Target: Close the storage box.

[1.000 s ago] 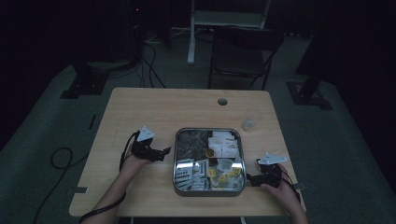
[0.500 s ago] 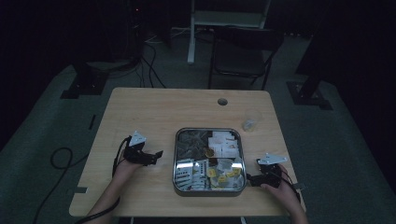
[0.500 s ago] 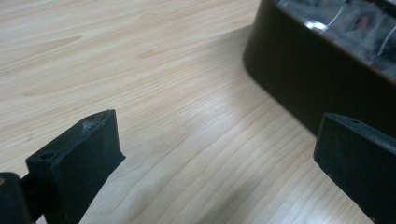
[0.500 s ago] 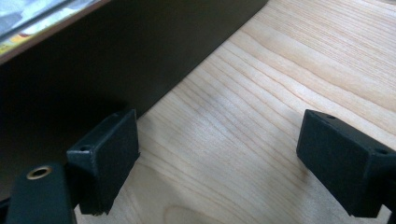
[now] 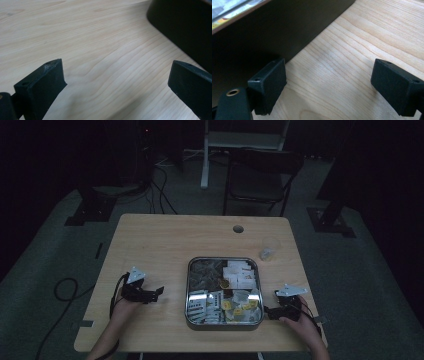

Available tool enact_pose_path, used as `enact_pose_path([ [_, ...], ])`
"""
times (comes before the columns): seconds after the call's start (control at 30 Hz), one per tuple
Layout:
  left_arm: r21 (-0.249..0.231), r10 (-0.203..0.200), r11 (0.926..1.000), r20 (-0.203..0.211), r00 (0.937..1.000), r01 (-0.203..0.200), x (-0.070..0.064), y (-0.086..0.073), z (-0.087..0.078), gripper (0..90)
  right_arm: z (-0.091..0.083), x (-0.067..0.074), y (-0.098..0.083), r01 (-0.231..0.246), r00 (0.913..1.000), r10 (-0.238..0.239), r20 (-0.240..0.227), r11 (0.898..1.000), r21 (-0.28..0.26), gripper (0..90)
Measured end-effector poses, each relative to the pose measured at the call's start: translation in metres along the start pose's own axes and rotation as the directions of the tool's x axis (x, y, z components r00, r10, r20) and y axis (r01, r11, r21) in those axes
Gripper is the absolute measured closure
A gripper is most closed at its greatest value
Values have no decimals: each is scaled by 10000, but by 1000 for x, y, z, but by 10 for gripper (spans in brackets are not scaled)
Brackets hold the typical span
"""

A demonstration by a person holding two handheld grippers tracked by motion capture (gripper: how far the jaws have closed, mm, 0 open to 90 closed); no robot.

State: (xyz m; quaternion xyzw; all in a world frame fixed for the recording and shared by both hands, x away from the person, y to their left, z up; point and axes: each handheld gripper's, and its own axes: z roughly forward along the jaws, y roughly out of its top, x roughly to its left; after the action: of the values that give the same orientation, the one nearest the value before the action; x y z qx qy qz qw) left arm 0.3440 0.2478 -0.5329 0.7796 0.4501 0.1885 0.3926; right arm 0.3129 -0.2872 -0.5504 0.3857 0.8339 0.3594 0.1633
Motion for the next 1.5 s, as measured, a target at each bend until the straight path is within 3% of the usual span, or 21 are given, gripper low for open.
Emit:
enact_pose_path([
  [0.33,57,-387,9992,-541,9978,390,12,-19,-22,13,0,0,0,20,10000,-20,7,10000,-7,123],
  [0.5,-79,-709,9975,-1031,9921,705,15,-26,-35,13,0,0,0,17,10000,-17,6,10000,-6,123],
  [0.6,-316,-1203,9927,-1531,9809,1168,15,-31,-42,14,0,0,0,-2,10000,2,9,10000,7,123],
  [0.7,-358,-1255,9920,-1994,9719,1208,14,-35,-49,13,0,0,0,2,10000,-2,10,10000,-3,123],
  [0.8,-443,-1455,9893,-2193,9648,1391,16,-38,-52,13,0,0,0,3,10000,-3,10,10000,0,123],
  [1.03,-90,-1605,9862,-2962,9415,1652,22,-45,-46,13,0,0,0,-6,10000,6,9,10000,0,123],
  [1.13,291,-1573,9842,-3098,9377,1747,22,-46,-43,14,0,0,0,-5,10000,5,9,10000,-2,123],
  [1.2,278,-1576,9835,-3513,9229,1785,21,-46,-43,14,0,0,0,-6,10000,6,10,10000,-1,123],
  [1.27,395,-1705,9793,-3695,9135,1987,21,-46,-42,14,0,0,0,-7,10000,7,8,10000,-2,123],
  [1.33,571,-1788,9750,-3712,9112,2146,23,-46,-42,14,0,0,0,-5,10000,5,7,10000,-4,123],
  [1.37,852,-2020,9652,-3574,9119,2472,25,-47,-40,14,0,0,0,1,10000,-1,8,10000,-3,123],
  [1.5,830,-2065,9641,-3623,9089,2521,26,-47,-40,17,0,0,0,8,10000,-8,8,10000,-7,123],
])
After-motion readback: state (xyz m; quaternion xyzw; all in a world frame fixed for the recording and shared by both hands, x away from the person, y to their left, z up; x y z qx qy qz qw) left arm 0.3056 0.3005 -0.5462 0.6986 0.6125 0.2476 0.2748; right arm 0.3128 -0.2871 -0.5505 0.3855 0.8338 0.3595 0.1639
